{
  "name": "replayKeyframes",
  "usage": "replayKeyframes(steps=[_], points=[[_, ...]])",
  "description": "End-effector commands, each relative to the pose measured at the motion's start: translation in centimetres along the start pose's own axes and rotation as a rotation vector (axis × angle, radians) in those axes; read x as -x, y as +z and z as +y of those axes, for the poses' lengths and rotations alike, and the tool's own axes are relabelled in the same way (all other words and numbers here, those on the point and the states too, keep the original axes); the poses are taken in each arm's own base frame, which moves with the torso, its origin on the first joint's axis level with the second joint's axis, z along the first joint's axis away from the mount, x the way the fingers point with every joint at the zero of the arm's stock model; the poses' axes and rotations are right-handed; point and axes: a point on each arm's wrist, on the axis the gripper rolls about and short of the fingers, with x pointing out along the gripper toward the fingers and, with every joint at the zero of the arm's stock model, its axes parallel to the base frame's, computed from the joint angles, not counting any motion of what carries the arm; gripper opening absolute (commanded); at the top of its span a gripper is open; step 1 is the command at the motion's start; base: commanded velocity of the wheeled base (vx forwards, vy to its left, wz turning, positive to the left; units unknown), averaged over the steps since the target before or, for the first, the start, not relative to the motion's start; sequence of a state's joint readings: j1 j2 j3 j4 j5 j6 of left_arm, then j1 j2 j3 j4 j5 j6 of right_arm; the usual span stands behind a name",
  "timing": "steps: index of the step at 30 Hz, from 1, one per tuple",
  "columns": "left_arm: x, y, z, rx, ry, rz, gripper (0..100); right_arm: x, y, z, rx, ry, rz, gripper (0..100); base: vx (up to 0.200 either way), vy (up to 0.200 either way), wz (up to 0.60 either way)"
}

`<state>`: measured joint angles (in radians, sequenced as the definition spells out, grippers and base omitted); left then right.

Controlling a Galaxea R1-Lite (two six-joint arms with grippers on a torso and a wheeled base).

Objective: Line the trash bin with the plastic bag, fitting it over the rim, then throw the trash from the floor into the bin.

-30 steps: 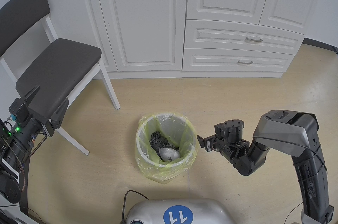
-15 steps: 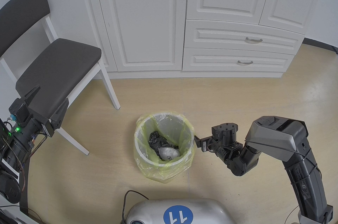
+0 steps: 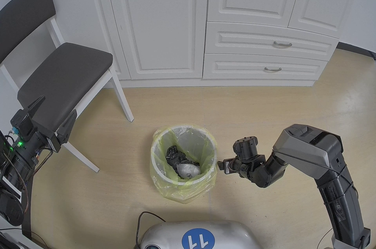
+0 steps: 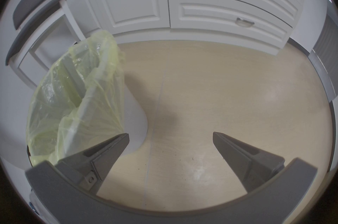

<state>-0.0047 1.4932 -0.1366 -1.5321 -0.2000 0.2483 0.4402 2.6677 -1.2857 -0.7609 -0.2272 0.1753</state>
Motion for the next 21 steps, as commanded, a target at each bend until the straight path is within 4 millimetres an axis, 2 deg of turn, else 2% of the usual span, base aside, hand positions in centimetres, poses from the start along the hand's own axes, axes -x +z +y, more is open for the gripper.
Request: replayKeyframes(steps=[1,6,10,11,14,16,17,18,21], points=[[-0.1,-0.2,0.0,0.003,-0.002,0.010,100,0.1,1.8,0.3,-0.057,-0.006,0.017,100,0.000,0.000,0.00],[-0.1,-0.3,0.0,0.005,-0.002,0.012,100,-0.1,2.1,-0.1,-0.100,-0.012,0.026,100,0.000,0.000,0.00],[-0.1,-0.3,-0.1,0.008,-0.004,0.017,100,0.7,2.5,-1.0,-0.109,-0.021,0.028,100,0.000,0.000,0.00],[0.0,-0.4,-0.2,0.010,-0.008,0.022,100,2.5,3.9,-1.5,-0.099,-0.018,0.011,100,0.000,0.000,0.00],[0.5,-1.0,-0.7,0.018,-0.033,0.054,100,5.6,5.4,-2.3,-0.058,0.025,-0.001,100,0.000,0.000,0.00],[0.3,-1.7,-1.2,0.028,-0.058,0.089,100,8.6,6.8,-3.1,-0.027,0.060,-0.056,100,0.000,0.000,0.00],[0.3,-1.8,-1.2,0.028,-0.060,0.092,100,8.8,6.8,-3.2,-0.023,0.060,-0.059,100,0.000,0.000,0.00],[0.0,-2.3,-1.4,0.036,-0.067,0.113,100,11.1,7.6,-3.7,0.000,0.075,-0.137,100,0.000,0.000,0.00],[-0.1,-3.1,-1.7,0.047,-0.084,0.152,100,14.5,8.4,-4.9,0.044,0.081,-0.304,100,0.000,0.000,0.00]])
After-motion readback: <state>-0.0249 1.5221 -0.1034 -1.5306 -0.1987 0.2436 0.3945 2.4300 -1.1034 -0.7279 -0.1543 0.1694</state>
